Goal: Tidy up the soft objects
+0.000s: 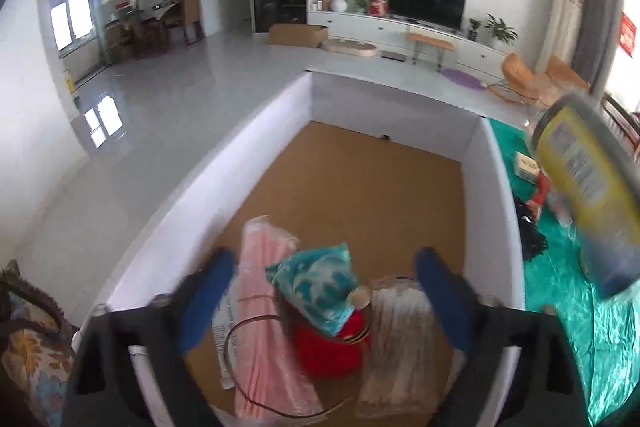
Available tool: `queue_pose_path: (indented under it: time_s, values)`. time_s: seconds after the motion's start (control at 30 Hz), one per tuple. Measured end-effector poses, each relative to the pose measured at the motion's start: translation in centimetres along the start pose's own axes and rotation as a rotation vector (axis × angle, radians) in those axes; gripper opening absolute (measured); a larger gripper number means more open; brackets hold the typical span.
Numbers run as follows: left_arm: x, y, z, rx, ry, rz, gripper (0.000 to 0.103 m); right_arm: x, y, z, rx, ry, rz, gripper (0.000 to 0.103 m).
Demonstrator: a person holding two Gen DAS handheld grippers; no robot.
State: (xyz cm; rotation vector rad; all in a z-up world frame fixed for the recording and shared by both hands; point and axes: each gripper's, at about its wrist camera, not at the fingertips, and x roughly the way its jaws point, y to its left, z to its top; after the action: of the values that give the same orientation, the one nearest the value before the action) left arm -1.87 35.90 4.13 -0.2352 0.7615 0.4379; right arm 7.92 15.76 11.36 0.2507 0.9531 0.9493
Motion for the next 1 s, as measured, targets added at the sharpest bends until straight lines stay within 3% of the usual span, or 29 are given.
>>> queue_pose_path:
  time_s: [0.1,0.23,0.43,0.53,0.6,0.73,0.87,1.0]
  values:
    - [-0.2,1.6,-0.3,-0.045,-0.023,0.022,0.103,1.0,0.6,-0.7,-0.005,0.005,0.018,0.069]
    - [-1.0,-0.6,-0.7,-0.05,-0.061,-0.043,0.103,-2.5,-1.8,-3.0,-0.073,-0.066,-0.125,0.07]
    - [-4.5,-11.0,-2.4,0.124,-0.093,-0.309,0.103,-8.9,-9.6,-9.5,-0.1,-0.198,-0.468,0.071]
    - [-5.9,-17.3,-4.6,0.24,-0.053,-0.449,0.103,-11.4,-15.4,-12.5,0.01,-0.23,-0.657,0.071]
    - [-5.2,-21.6,-6.6,0.332,0.001,-0.5,0.103,-12.6,-19.7,-13.9,0.121,-0.219,-0.761,0.071]
    - [-0.6,-28.2,-11.2,0.428,0.098,-0.48,0.103,-13.4,-25.8,-15.6,0.28,-0.157,-0.92,0.071]
    - [3.9,-31.8,-13.7,0.449,0.171,-0.445,0.103,-14.4,-27.3,-17.0,0.299,-0.184,-1.019,0.071]
    - [6.3,-33.0,-14.8,0.476,0.182,-0.407,0.103,-14.6,-28.4,-18.5,0.304,-0.16,-1.041,0.071]
